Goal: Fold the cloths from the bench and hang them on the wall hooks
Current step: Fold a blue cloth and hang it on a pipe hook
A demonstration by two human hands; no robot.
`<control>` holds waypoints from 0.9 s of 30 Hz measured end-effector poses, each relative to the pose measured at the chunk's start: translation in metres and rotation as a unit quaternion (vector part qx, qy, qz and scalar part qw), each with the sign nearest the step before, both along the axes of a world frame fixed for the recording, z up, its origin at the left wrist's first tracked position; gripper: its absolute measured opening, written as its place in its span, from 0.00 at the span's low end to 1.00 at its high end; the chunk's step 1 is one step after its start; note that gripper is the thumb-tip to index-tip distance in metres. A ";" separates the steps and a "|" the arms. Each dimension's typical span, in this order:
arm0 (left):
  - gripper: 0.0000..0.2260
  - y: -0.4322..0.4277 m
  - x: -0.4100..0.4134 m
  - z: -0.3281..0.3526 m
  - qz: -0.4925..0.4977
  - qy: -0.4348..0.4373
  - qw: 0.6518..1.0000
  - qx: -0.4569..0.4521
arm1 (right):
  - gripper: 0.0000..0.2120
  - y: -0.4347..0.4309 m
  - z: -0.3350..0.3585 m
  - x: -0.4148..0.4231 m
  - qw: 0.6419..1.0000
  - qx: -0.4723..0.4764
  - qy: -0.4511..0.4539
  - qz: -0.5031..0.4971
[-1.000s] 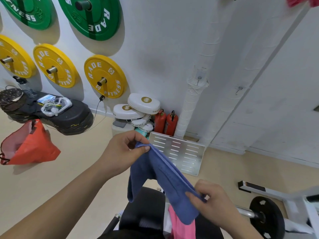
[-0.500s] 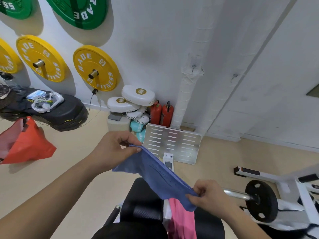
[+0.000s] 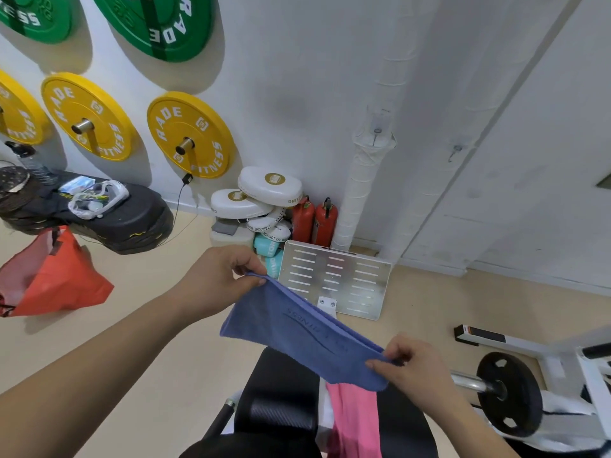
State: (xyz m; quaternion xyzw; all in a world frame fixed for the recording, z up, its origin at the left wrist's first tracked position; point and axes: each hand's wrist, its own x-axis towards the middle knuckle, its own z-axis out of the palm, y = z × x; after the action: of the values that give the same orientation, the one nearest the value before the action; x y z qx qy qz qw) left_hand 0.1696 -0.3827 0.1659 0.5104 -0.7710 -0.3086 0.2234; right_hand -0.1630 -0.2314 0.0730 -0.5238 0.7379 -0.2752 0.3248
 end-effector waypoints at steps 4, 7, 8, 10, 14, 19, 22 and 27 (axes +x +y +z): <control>0.11 -0.008 0.002 -0.010 -0.008 -0.034 0.999 0.002 | 0.28 -0.014 0.008 -0.012 0.987 -0.086 0.125 0.054; 0.09 -0.009 -0.001 -0.015 0.023 -0.012 1.000 0.006 | 0.26 -0.017 0.008 -0.017 0.973 -0.062 0.181 0.132; 0.09 -0.009 -0.002 -0.016 0.030 -0.002 1.000 0.008 | 0.24 -0.016 0.007 -0.016 0.974 -0.038 0.174 0.137; 0.08 -0.008 -0.003 -0.019 0.032 0.005 0.999 0.008 | 0.21 -0.012 0.005 -0.015 0.984 -0.012 0.138 0.112; 0.07 -0.013 0.002 -0.032 0.036 -0.034 0.999 0.004 | 0.14 -0.008 0.005 -0.015 0.999 -0.017 0.032 0.017; 0.07 -0.030 0.007 -0.049 -0.003 -0.110 0.994 0.006 | 0.11 -0.027 0.012 -0.020 0.999 0.010 -0.008 -0.043; 0.12 -0.037 0.008 -0.055 -0.024 -0.143 0.989 0.006 | 0.14 -0.040 0.018 -0.023 0.998 -0.014 0.046 -0.033; 0.07 -0.044 0.014 -0.053 -0.005 -0.112 0.994 -0.022 | 0.13 -0.043 0.024 -0.023 0.994 -0.002 0.085 0.066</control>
State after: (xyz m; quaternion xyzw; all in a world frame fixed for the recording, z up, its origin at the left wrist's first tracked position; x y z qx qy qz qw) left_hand 0.1839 -0.4267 0.1129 0.5327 -0.8001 -0.2342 0.1454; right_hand -0.1862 -0.2742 0.0970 -0.5936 0.7259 -0.2090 0.2774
